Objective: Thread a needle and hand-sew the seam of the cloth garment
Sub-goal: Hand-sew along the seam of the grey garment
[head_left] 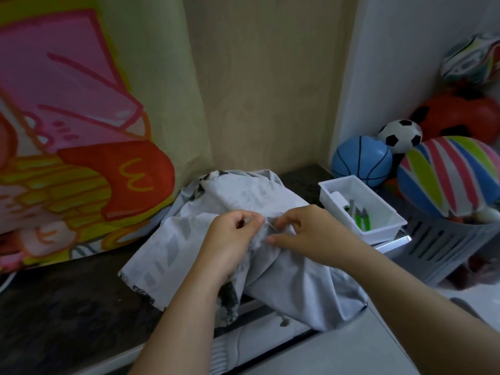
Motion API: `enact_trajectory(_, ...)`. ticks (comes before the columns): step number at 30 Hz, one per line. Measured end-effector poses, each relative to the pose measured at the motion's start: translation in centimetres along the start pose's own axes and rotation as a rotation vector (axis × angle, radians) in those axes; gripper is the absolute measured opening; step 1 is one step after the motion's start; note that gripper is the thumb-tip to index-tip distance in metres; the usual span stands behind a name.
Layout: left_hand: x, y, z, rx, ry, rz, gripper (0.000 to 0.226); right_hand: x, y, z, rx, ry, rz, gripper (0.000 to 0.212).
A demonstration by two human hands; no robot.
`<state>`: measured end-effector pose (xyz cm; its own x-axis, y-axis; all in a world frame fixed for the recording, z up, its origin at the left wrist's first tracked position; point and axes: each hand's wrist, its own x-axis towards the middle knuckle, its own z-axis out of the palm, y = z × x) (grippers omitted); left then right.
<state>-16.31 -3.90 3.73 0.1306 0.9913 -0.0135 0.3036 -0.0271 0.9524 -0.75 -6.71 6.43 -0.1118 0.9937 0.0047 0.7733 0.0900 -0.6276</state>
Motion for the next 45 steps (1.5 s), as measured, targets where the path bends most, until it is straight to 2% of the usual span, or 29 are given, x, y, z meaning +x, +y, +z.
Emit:
enact_trajectory(4, 0.0, 0.0, 0.0, 0.009, -0.027, -0.007, 0.012, 0.1, -0.2, 0.4, 0.099, 0.048, -0.046, 0.016)
enact_trajectory(6, 0.1, -0.2, -0.2, 0.006, -0.024, -0.017, 0.015, 0.0, -0.5, -0.1, 0.243, 0.09, -0.072, 0.017)
enact_trajectory(8, 0.2, -0.3, -0.4, 0.015, -0.011, -0.036, 0.017, 0.0, -0.8, -0.8, 0.514, 0.175, -0.073, 0.021)
enact_trajectory(10, 0.2, -0.5, -0.4, 0.019, -0.001, -0.043, 0.018, -0.1, -1.4, -1.4, 0.916, 0.207, -0.102, 0.02)
enact_trajectory(13, 0.3, -0.7, -0.3, 0.04, 0.015, -0.046, 0.017, -0.3, -2.4, -2.5, 1.485, 0.086, -0.092, 0.016)
enact_trajectory(16, 0.4, -0.9, -0.3, 0.075, 0.06, -0.044, 0.022, -1.0, -2.6, -3.7, 1.645, -0.197, 0.037, 0.016)
enact_trajectory(18, 0.4, -0.8, -0.3, 0.101, 0.066, -0.023, 0.023, -1.5, -2.4, -3.9, 1.606, -0.392, 0.099, 0.021)
enact_trajectory(20, 0.4, -0.6, -0.3, 0.099, 0.069, -0.009, 0.02, -1.8, -2.1, -3.8, 1.372, -0.47, 0.124, 0.019)
enact_trajectory(22, 0.3, -0.4, -0.3, 0.1, 0.06, 0.007, 0.018, -1.6, -1.9, -3.5, 0.998, -0.4, 0.158, 0.019)
enact_trajectory(24, 0.0, -0.1, -0.4, 0.081, 0.038, 0.022, 0.015, -1.1, -1.5, -2.8, 0.671, -0.242, 0.197, 0.024)
enact_trajectory(27, -0.4, 0.3, -0.6, 0.101, 0.008, 0.084, 0.011, -0.2, -0.4, -1.4, 0.362, -0.081, 0.153, 0.025)
enact_trajectory(31, -0.8, 0.5, -0.8, 0.138, -0.037, 0.14, 0.009, 0.5, 0.8, -0.5, 0.065, 0.023, 0.048, 0.01)
enact_trajectory(38, -0.6, -0.2, -0.7, 0.239, -0.019, 0.151, 0.003, 0.9, 1.6, -1.3, -0.036, 0.009, 0.073, 0.014)
enact_trajectory(42, -0.3, -0.3, -1.0, 0.181, 0.001, 0.088, 0.004, 0.8, 1.4, -1.2, 0.054, 0.016, 0.118, 0.021)
enact_trajectory(45, -0.5, 0.0, -1.3, 0.112, -0.018, 0.029, 0.011, 0.1, 0.0, -2.0, 0.186, 0.104, 0.086, 0.024)
